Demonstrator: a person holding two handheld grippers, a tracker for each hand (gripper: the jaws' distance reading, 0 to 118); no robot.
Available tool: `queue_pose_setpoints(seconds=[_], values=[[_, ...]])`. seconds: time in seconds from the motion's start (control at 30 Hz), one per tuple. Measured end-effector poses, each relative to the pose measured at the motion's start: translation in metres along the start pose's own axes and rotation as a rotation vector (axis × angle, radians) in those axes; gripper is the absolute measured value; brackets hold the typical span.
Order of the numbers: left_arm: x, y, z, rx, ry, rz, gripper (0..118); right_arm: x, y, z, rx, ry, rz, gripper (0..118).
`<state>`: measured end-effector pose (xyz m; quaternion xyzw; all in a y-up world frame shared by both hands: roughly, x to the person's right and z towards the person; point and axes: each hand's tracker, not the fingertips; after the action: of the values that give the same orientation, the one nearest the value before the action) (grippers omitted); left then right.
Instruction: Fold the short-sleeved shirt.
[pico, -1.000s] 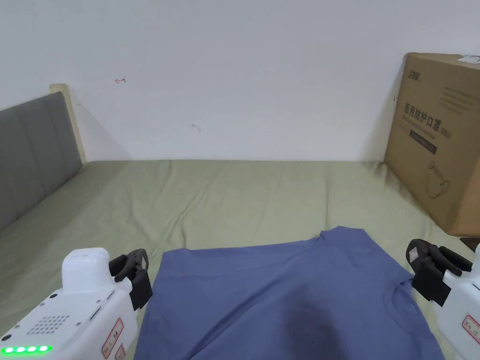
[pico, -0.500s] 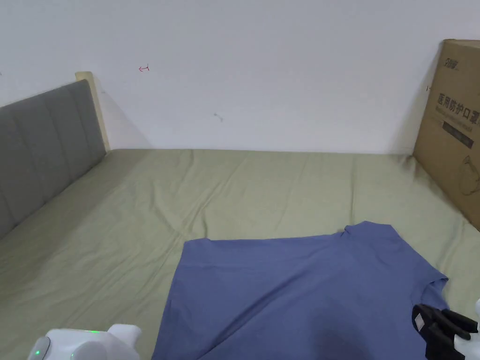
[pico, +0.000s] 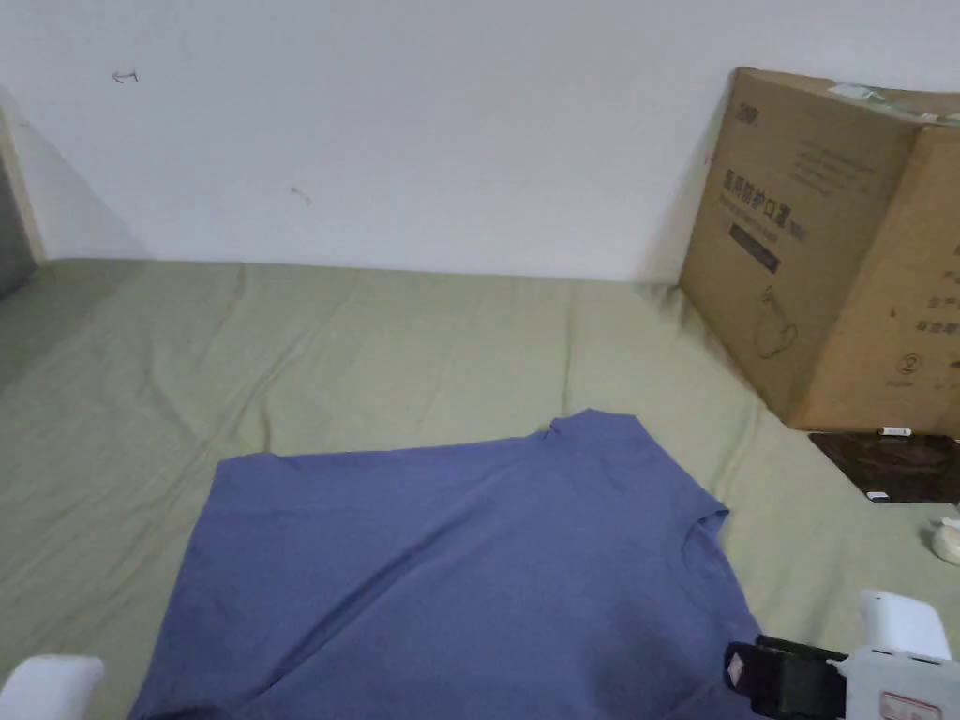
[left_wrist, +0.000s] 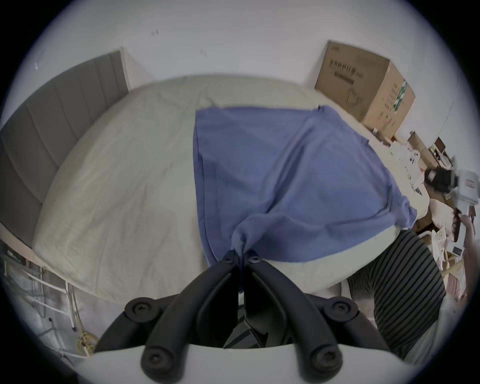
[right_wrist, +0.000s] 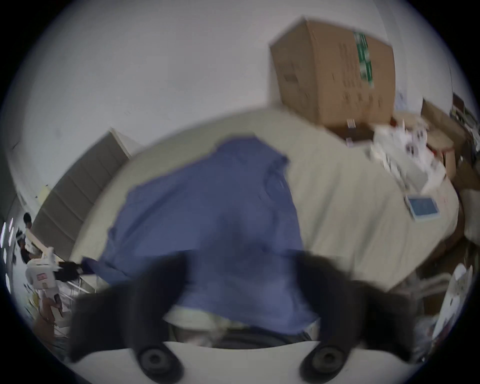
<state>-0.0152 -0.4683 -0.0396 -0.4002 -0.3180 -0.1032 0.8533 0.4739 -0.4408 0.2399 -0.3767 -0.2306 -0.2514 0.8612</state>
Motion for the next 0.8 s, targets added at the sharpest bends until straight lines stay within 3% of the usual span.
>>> queue_pose_setpoints(seconds=[0.03, 0.07, 0.13, 0.2, 0.3, 0.33, 0.4, 0.43, 0.47, 0.5, 0.53, 0.6, 0.73, 0.8], values=[[0.005, 0.001, 0.007, 0.033, 0.005, -0.016, 1, 0.008, -0.002, -0.014, -0.111, -0.036, -0.011, 118], [0.009, 0.002, 0.012, 0.050, 0.012, -0.020, 1, 0.020, -0.009, -0.020, -0.123, -0.059, -0.050, 118], [0.015, 0.005, 0.020, 0.088, 0.017, -0.018, 1, 0.031, -0.020, -0.039, -0.222, -0.076, 0.010, 118], [0.024, 0.010, 0.026, 0.105, -0.006, 0.002, 1, 0.039, -0.023, -0.068, -0.325, -0.168, 0.099, 117], [0.028, 0.013, 0.027, 0.103, -0.007, 0.015, 1, 0.048, -0.031, -0.087, -0.426, -0.118, 0.065, 108], [0.029, 0.013, 0.028, 0.103, 0.001, 0.015, 1, 0.046, -0.034, -0.086, -0.444, -0.092, 0.043, 95], [0.031, 0.010, 0.029, 0.094, 0.014, 0.016, 1, 0.038, -0.035, -0.075, -0.353, -0.166, 0.124, 70], [0.028, 0.012, 0.027, 0.089, 0.019, 0.017, 1, 0.036, -0.034, -0.071, -0.349, -0.101, 0.122, 41], [0.027, 0.010, 0.028, 0.086, 0.023, 0.018, 1, 0.035, -0.034, -0.066, -0.348, -0.012, 0.084, 5], [0.027, 0.008, 0.029, 0.086, 0.030, 0.020, 1, 0.032, -0.035, -0.061, -0.336, -0.003, 0.059, 5], [0.027, 0.006, 0.029, 0.084, 0.033, 0.023, 1, 0.028, -0.035, -0.057, -0.332, -0.054, 0.093, 5], [0.021, 0.005, 0.026, 0.077, 0.037, 0.032, 1, 0.024, -0.032, -0.048, -0.302, -0.066, 0.139, 5], [0.014, 0.000, 0.023, 0.049, 0.048, 0.049, 1, 0.036, -0.027, -0.019, -0.270, -0.019, 0.065, 5], [0.010, -0.003, 0.023, 0.039, 0.048, 0.057, 1, 0.036, -0.025, -0.003, -0.258, -0.027, 0.081, 5]])
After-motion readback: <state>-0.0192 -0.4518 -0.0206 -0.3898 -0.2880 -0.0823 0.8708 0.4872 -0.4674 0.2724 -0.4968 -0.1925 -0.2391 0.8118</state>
